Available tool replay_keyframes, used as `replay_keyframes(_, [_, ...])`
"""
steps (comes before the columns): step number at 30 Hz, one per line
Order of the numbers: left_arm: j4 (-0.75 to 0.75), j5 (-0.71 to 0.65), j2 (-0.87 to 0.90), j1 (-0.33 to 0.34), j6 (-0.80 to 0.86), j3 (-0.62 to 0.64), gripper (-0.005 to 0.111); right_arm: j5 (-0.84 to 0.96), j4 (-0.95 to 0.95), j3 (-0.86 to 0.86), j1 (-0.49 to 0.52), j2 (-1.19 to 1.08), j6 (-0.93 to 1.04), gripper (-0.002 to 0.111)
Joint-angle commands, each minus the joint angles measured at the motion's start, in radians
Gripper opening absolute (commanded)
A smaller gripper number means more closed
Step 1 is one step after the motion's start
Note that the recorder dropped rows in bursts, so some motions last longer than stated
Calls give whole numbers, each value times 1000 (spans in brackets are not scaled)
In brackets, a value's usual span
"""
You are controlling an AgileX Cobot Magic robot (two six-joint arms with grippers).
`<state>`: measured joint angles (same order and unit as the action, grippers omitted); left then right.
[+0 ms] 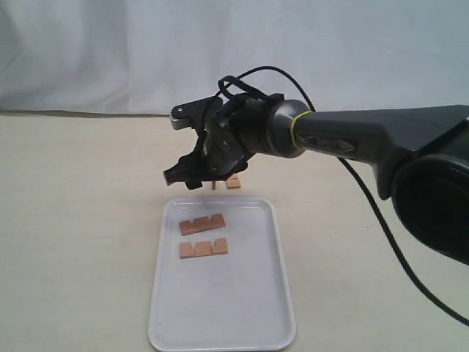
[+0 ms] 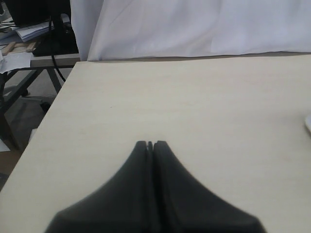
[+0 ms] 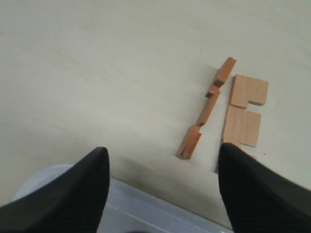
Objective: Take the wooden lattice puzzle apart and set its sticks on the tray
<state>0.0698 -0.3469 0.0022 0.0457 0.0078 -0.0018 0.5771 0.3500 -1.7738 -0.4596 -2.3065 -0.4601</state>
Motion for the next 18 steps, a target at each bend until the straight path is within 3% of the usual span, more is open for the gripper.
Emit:
replay_keyframes(1, [-1, 15, -2, 0, -1, 2, 0, -11, 126, -9, 6, -29, -137, 61])
replay_keyframes(7, [-1, 15, -2, 0, -1, 2, 0, -71, 130, -9, 4, -67, -172, 54])
replay_keyframes(9, [-1, 15, -2, 0, -1, 2, 0, -79, 137, -9, 4, -74, -200, 47])
replay_keyframes(14, [-1, 15, -2, 0, -1, 2, 0, -77, 236, -9, 6, -83, -358, 17])
replay_keyframes(15, [-1, 15, -2, 0, -1, 2, 0, -68, 260, -9, 6, -83, -363, 4])
replay_keyframes(18, [-1, 15, -2, 0, -1, 2, 0, -72, 314, -9, -8, -45, -363, 4])
